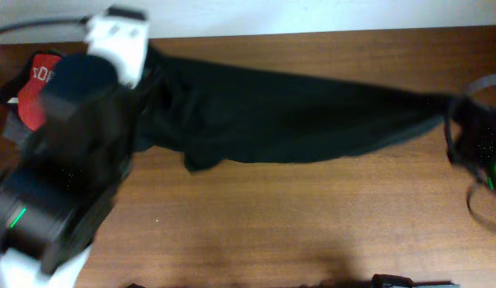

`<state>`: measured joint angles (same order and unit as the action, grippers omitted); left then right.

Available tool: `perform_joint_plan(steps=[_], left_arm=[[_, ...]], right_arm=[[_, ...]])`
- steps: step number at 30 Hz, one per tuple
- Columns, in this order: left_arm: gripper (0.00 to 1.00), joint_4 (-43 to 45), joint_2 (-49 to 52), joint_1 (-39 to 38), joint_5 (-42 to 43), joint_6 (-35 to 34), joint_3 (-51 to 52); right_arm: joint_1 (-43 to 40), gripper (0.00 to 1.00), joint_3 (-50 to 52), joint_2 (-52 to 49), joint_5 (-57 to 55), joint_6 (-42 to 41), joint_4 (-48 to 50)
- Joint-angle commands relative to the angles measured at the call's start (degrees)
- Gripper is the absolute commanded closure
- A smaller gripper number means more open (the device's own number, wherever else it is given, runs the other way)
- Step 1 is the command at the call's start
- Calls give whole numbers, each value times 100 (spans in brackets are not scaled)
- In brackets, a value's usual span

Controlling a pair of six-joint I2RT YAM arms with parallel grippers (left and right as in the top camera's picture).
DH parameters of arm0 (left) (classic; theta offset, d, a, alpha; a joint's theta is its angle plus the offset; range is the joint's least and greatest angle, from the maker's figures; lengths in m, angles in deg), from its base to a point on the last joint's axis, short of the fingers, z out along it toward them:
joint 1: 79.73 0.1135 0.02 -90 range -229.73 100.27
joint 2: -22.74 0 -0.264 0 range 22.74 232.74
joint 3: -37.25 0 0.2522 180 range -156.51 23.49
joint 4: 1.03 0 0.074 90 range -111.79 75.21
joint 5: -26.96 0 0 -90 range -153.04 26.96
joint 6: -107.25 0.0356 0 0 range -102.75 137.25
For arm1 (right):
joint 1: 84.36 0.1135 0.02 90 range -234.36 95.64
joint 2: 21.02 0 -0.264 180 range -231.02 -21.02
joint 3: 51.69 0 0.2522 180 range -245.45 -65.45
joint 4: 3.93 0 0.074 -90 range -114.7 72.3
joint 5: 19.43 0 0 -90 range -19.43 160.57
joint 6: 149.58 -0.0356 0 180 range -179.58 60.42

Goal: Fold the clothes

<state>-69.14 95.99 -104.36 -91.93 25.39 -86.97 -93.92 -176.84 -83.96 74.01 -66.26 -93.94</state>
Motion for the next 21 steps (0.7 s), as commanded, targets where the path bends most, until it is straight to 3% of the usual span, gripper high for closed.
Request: perform_joint_plan(steps=[1,10,21], left_arm=[[100,-162,-713,39,151,13,-146],[100,-542,-1056,39,319,7,-122],[100,-1145,407,39,321,4,-111]], right_arm=[[-26,96,-385,551,-103,44,-330],[-26,96,-426,859,-107,44,-903],[-26,96,-28,-177,-109,199,-1038]])
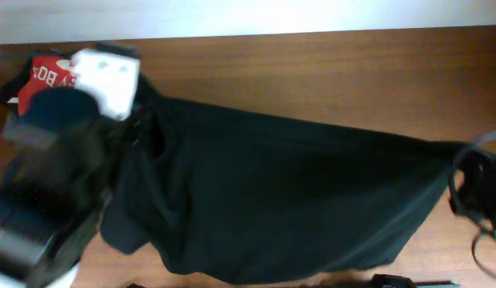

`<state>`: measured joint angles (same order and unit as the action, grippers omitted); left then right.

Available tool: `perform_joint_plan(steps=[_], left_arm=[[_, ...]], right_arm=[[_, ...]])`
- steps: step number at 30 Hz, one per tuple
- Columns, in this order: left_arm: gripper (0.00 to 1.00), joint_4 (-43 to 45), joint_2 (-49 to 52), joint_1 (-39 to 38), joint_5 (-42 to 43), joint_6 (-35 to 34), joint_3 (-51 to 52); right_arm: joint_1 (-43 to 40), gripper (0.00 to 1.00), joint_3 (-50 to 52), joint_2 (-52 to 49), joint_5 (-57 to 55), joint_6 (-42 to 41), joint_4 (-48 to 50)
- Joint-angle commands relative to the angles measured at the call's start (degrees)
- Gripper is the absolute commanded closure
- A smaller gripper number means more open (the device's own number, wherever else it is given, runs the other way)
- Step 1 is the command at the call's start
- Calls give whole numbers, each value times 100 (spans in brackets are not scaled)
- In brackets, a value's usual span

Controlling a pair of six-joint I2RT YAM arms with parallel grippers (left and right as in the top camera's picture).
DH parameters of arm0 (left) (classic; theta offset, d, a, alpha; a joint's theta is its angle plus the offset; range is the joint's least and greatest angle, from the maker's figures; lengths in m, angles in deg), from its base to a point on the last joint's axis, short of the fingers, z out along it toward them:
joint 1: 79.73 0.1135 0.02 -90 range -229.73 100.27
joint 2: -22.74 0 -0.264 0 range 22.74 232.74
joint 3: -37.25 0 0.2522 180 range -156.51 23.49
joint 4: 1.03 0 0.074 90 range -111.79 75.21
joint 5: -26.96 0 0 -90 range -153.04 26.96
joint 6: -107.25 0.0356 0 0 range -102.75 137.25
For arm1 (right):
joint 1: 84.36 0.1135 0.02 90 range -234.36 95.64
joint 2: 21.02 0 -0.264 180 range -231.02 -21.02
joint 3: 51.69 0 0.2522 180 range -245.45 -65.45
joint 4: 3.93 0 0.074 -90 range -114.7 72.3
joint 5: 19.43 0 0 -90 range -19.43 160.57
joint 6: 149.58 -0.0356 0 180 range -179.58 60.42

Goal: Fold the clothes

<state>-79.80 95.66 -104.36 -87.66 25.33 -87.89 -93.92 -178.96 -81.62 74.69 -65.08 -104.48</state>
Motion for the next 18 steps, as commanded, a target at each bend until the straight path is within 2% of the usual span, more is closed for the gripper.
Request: perform_joint_plan(steps=[1,6,11,14,18], left_arm=[[100,-133,634,39,-103,0,-20],[100,-160,1703,42,-105,-229,-15],[100,111,2826,42,-107,-227,-15],[100,560,3491,42,-105,-227,-15],[100,1582,4330,42,-107,-221,-15]], right_arm=[[-26,96,269,-553,-175,83,48],[-24,96,881,-1388,-170,79,442],[-20,96,1620,-2354,-153,81,1300],[-20,96,1967,-2970,-151,79,2022],[-20,96,2138,-3864,-90,79,3062]])
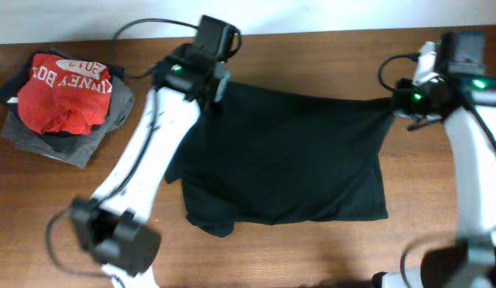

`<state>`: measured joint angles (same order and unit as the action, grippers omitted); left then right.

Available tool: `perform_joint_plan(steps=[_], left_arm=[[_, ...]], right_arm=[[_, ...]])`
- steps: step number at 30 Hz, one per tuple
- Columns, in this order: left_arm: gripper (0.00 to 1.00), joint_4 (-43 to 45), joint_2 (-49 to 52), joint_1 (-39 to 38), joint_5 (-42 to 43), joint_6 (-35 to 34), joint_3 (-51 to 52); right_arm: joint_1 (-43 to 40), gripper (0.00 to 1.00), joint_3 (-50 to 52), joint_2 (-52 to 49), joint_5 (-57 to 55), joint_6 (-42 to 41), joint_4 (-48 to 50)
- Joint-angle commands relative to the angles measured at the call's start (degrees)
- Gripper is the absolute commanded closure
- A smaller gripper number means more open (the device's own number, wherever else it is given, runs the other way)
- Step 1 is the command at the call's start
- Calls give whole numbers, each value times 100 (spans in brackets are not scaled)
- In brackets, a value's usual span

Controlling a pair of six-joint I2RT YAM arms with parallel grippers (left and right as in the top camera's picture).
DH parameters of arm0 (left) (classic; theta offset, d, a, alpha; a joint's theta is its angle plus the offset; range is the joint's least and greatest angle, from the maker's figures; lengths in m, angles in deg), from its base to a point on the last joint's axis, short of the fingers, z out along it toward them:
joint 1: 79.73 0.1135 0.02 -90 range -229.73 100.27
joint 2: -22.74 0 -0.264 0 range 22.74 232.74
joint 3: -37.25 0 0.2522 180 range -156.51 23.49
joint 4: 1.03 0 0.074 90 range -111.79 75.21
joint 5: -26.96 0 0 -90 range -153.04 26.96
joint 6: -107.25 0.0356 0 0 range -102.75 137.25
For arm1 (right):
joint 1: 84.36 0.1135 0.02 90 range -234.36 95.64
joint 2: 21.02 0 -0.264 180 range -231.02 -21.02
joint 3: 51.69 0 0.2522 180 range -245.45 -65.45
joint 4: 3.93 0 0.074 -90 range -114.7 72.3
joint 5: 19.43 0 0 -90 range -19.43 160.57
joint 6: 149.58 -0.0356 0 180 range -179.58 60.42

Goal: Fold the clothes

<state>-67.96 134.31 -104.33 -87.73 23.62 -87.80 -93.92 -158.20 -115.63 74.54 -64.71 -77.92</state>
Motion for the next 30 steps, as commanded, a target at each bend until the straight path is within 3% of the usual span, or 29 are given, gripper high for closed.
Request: perform_joint_plan(steps=[1,5,10,16,20,21,24,29,30], left_arm=[[100,680,636,39,-101,-50,-24],[100,2111,1408,55,-103,-31,-24],[100,3283,1790,149,-101,-31,-24],[100,4273,1838,354,-101,-28,-24],[97,4277,1838,444,-101,-31,-24],[89,4201,1838,457,-101,-31,-24],[41,3982,1838,501,-105,-28,-24],[4,3191,1777,533,-122,55,-122],[1,2898,1738,540,-103,52,-186]], right_arm=[[-20,96,61,-684,-42,42,667],[-20,96,61,-1447,223,39,1836],[-20,96,61,-1932,315,42,2876],[-26,96,59,-2046,313,42,3580],[-26,95,59,-2046,313,42,3617],[-26,94,61,-2046,313,42,3604],[-26,82,61,-2046,315,42,3558],[-28,74,59,-2020,317,42,3316],[-26,70,57,-2011,319,42,3239]])
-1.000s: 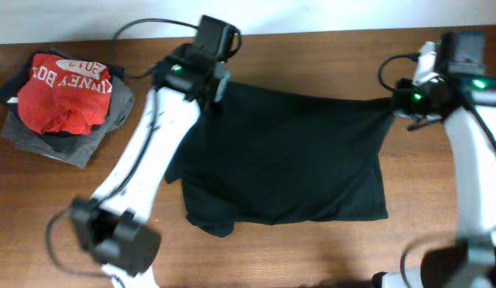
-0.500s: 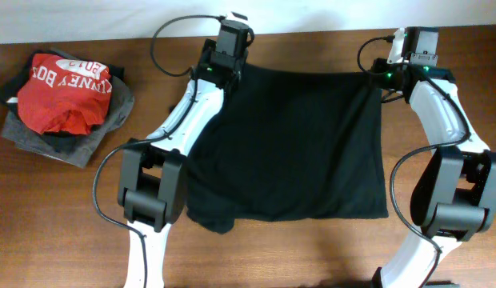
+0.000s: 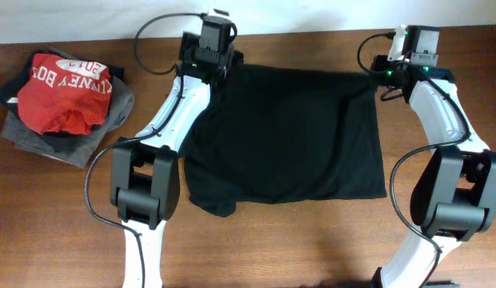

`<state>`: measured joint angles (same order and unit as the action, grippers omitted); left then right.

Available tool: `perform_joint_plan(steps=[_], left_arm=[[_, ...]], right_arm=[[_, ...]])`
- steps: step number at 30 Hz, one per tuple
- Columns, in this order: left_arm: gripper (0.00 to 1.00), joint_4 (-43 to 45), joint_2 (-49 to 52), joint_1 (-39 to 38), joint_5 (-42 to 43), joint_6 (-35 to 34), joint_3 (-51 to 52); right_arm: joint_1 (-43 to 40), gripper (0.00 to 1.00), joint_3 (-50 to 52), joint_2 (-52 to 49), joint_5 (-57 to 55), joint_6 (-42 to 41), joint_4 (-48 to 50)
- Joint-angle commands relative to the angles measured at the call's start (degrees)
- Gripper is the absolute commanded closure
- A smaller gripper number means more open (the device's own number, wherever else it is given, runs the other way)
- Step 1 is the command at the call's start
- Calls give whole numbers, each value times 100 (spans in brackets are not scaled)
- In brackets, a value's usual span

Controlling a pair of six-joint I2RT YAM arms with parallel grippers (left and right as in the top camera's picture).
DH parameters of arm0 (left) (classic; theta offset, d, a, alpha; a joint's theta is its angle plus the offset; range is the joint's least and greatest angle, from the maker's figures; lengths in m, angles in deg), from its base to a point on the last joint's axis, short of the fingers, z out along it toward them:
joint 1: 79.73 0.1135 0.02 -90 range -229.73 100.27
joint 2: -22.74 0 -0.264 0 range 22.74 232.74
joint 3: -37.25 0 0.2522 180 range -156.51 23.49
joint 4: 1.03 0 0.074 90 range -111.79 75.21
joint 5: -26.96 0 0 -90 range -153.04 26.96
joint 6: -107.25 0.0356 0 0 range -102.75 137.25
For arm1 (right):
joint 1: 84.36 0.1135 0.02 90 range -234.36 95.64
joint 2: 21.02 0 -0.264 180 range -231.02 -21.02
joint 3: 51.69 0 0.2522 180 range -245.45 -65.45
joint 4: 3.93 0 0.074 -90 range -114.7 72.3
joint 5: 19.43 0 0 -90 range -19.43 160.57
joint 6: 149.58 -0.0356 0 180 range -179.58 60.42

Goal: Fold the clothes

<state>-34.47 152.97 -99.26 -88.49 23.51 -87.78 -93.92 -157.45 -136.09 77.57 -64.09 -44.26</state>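
Observation:
A black garment (image 3: 288, 136) lies spread across the middle of the table, its top edge pulled straight between my two grippers. My left gripper (image 3: 224, 72) is shut on the garment's far left corner, near the table's back edge. At the far right corner, my right gripper (image 3: 382, 76) is shut on the cloth as well. The lower left part of the garment (image 3: 212, 196) is bunched and rumpled, while the right side lies flat.
A pile of clothes sits at the far left, with a red printed shirt (image 3: 64, 92) on top of grey and dark garments (image 3: 80, 144). The table's back edge (image 3: 312, 34) runs just behind both grippers. Both arm bases stand at the near edge.
Both grippers have moved farther back toward the table's rear edge, still holding the corners. The black garment now reaches higher and its top edge is straighter.
First the black garment was stretched in the air between the two grippers, close to the camera. Then it hung wider and lower. Then it lay on the table with both corners held, and now it is drawn back and flatter.

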Motion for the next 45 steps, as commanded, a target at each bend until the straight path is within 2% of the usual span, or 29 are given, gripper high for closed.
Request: perform_joint_plan(steps=[1,4,8,12,16,25,28,34,40,45], left_arm=[[1,-767,-179,33,11,61,-260],[1,-1759,-387,37,232,61,-448],[1,-2889,-791,37,887,-46,-577],[1,-3357,-1239,33,1292,-136,-577],[1,-3823,-1880,48,1283,-693,-577],[1,-5163,-2798,46,1287,-1196,-577],[1,-5877,-3077,42,1311,-1600,-575],[1,-6708,-3130,42,1652,-1851,-428],[1,-6706,-3390,-170,1775,-2190,640],[1,-5910,-4037,-525,1781,-2717,2273]], right_arm=[[-28,63,-26,61,48,-20,-245],[-26,49,-94,162,354,-20,-732],[-26,37,-144,426,935,-20,-1427],[-26,30,-144,822,1147,-17,-2076],[-26,13,-144,1609,1008,-22,-2846],[-26,6,-144,3368,730,-22,-4210],[-24,5,-142,4009,730,-22,-4898],[-24,3,-120,4380,431,-20,-5530],[-26,1,164,4406,321,2,-5702],[-24,1,748,4406,328,26,-5421]])
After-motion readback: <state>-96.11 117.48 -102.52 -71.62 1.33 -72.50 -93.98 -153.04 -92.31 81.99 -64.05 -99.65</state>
